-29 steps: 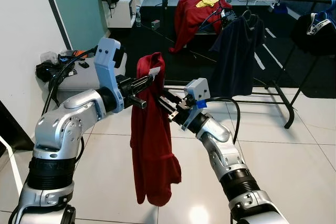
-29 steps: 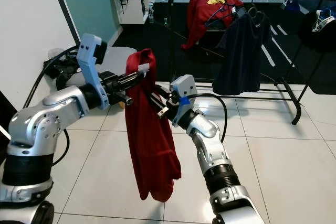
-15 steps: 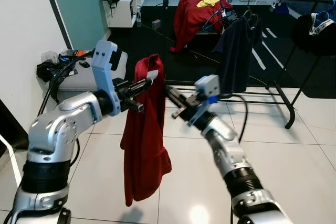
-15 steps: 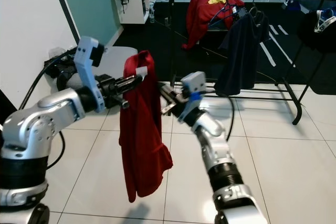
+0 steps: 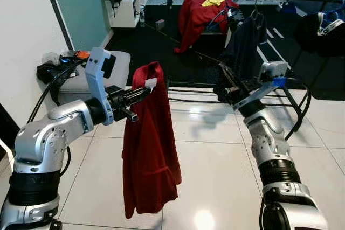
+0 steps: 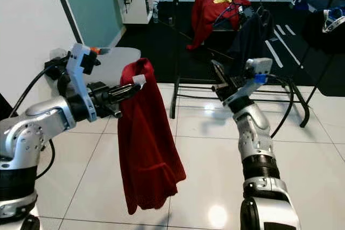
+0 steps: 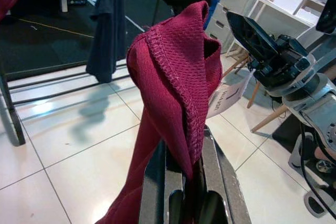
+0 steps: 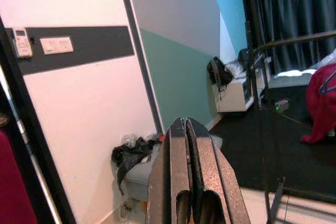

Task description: Hang hanger

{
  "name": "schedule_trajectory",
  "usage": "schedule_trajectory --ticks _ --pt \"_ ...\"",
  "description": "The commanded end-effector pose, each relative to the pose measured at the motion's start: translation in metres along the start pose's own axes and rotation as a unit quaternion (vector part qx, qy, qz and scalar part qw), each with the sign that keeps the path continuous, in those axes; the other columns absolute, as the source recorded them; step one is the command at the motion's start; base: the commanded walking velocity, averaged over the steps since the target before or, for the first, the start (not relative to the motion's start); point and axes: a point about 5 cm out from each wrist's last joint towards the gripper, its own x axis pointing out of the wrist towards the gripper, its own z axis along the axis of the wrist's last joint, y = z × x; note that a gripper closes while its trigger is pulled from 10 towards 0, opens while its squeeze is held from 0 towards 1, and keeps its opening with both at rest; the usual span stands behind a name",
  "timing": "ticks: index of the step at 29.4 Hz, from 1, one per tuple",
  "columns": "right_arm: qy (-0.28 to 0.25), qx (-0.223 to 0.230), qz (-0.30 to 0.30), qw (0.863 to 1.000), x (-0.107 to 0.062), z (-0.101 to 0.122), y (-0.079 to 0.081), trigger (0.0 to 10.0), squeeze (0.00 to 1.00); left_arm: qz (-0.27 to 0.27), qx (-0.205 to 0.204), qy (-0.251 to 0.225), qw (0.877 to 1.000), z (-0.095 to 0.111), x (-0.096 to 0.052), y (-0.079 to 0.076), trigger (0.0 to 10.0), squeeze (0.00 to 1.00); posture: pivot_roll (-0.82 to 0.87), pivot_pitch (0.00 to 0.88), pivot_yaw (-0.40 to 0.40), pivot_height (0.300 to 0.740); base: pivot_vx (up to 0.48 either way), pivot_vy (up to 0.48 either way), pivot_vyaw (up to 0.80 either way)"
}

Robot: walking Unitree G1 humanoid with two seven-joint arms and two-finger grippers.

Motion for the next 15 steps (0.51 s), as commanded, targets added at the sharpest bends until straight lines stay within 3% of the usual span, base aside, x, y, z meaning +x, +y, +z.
schedule_trajectory --ticks 1,2,4,5,10,14,15 --pt "0.014 0.003 0.062 0.998 0.005 0.001 0.016 3.6 0.00 0.020 0.025 0.003 0.999 0.004 -0.001 0.003 1.5 0.00 0.10 0.041 0.014 0.740 0.000 0.000 0.00" --pt "0.017 0.003 0.106 0.994 0.008 0.004 0.028 10.0 0.00 0.039 0.053 0.017 0.998 0.001 0.000 0.006 1.3 0.00 0.10 0.039 0.016 0.740 0.000 0.000 0.00" --pt "0.018 0.004 0.133 0.991 0.010 0.006 0.036 10.0 0.00 0.050 0.073 0.028 0.996 -0.001 0.001 0.009 1.3 0.00 0.10 0.039 0.017 0.740 0.000 0.000 0.00" --pt "0.024 0.005 0.166 0.986 0.011 0.007 0.045 10.0 1.00 0.061 0.087 0.032 0.994 -0.003 0.003 0.011 0.0 0.00 0.10 0.036 0.020 0.740 0.000 0.000 0.00" --pt "0.073 0.009 0.251 0.965 0.014 0.009 0.062 10.0 1.00 0.061 0.135 0.045 0.988 -0.008 0.005 0.011 0.0 0.00 0.09 0.026 0.025 0.740 0.000 0.000 0.00" --pt "0.123 -0.017 0.271 0.954 0.014 0.010 0.058 10.0 1.00 0.047 0.138 0.042 0.988 -0.008 0.005 0.007 0.0 0.00 0.09 0.019 0.027 0.740 0.000 0.000 0.00" --pt "0.142 -0.030 0.279 0.949 0.014 0.012 0.053 10.0 0.96 0.039 0.139 0.041 0.989 -0.007 0.005 0.005 0.0 0.00 0.09 0.019 0.027 0.740 0.000 0.000 0.00"
